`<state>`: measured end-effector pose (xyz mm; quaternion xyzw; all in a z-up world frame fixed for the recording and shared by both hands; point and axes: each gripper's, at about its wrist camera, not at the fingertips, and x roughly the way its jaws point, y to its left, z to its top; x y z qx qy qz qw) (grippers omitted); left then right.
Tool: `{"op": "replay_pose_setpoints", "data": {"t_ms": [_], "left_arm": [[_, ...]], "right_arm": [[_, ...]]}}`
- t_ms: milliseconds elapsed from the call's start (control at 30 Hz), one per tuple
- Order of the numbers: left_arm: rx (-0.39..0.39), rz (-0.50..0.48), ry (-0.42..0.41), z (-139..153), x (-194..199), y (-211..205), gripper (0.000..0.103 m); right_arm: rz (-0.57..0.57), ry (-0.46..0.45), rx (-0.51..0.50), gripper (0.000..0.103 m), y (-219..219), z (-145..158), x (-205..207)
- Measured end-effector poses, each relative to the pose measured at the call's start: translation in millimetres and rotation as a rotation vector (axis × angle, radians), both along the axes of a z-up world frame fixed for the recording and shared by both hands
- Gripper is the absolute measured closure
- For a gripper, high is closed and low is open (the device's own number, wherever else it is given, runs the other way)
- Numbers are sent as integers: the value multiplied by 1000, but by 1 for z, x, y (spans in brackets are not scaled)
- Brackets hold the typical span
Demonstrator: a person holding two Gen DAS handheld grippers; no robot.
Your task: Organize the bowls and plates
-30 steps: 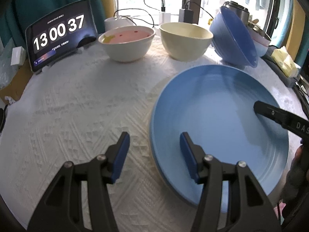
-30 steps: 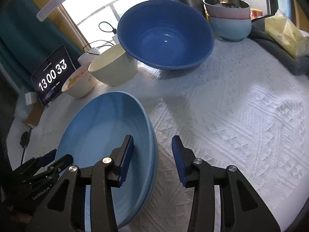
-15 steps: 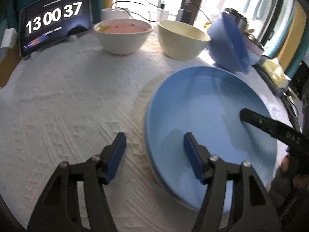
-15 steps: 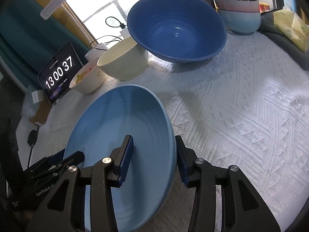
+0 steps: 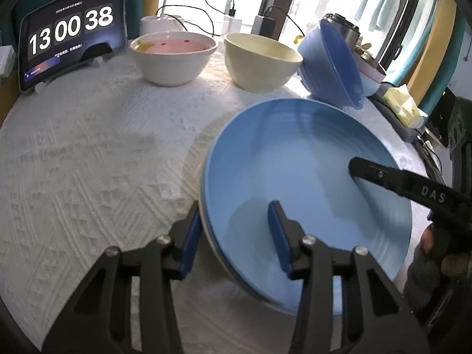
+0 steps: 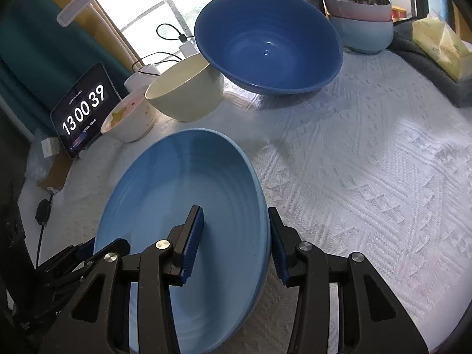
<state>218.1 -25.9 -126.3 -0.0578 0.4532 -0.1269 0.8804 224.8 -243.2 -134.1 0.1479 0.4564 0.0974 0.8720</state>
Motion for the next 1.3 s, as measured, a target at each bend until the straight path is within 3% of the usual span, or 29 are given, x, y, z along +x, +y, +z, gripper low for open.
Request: {"op": "replay_pose_setpoints", "data": {"t_ms": [533, 1300], "left_arm": [[-42, 46, 12, -1, 0, 39, 57], [-40, 204, 18, 0, 12, 127, 57]], "right_arm": [[33, 4, -37, 57, 31, 5, 8], [185, 32, -32, 57, 121, 8, 45]]}}
